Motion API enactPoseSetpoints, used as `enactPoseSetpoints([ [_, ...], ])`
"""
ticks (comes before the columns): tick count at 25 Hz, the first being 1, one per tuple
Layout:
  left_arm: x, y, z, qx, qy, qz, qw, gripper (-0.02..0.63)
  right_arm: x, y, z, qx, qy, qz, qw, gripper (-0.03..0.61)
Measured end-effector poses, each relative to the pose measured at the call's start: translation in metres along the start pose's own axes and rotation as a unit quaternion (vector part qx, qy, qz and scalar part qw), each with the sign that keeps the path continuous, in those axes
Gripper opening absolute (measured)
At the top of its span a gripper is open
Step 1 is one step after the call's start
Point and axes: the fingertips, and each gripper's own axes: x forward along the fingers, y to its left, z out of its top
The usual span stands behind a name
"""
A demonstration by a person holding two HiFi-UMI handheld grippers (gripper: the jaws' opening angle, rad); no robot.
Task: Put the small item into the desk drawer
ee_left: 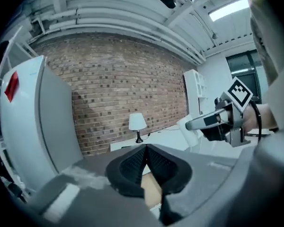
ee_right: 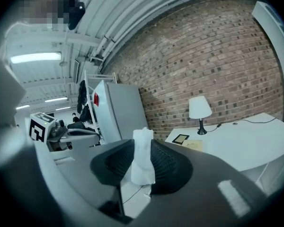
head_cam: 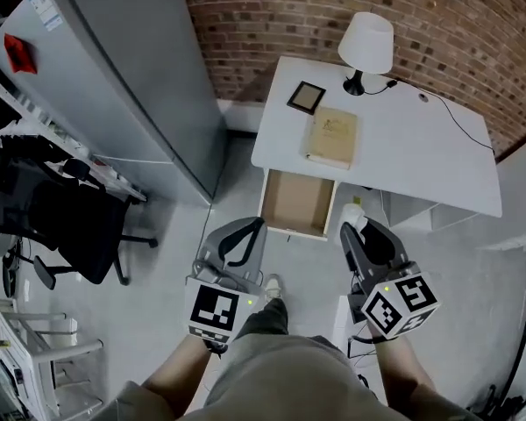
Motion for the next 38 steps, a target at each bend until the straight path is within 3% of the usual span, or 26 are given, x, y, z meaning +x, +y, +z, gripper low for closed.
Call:
enactPoseSetpoints([
  [5,0.05,0.031,-0.042,-0.022,0.025,-0.034,0.9989,0.003,0.076,-0.028,-0.048,0.017,0.054,-0.024,0.998,0.115],
  [9,0.096,0.041,-0.098,-0.018,0.068,-0.052,0.9962,0.003,0.127,-0.051,-0.099,0.025,0.099,-0.04,0.994,0.115],
  [14,0.14,0.052,-0.155,-0.054,0.105,-0.073,0.9903,0.002,0.182,-0.083,-0.165,0.042,0.155,-0.057,0.985,0.115],
  [19,0.18,0.059,-0.208,-0.085,0.139,-0.076,0.9837,0.002,0.216,-0.121,-0.243,0.101,0.205,-0.081,0.97,0.115],
  [28,0.244,0.052,-0.316,-0.117,0.211,-0.081,0.9672,0.003,0.259,-0.167,-0.367,0.143,0.298,-0.099,0.939,0.117],
  [35,0.278,0.038,-0.382,-0.154,0.252,-0.086,0.9515,0.003,0.285,-0.196,-0.438,0.165,0.342,-0.108,0.919,0.117],
  [38,0.289,0.035,-0.398,-0.162,0.256,-0.087,0.949,0.003,0.29,-0.21,-0.464,0.16,0.364,-0.111,0.911,0.118],
])
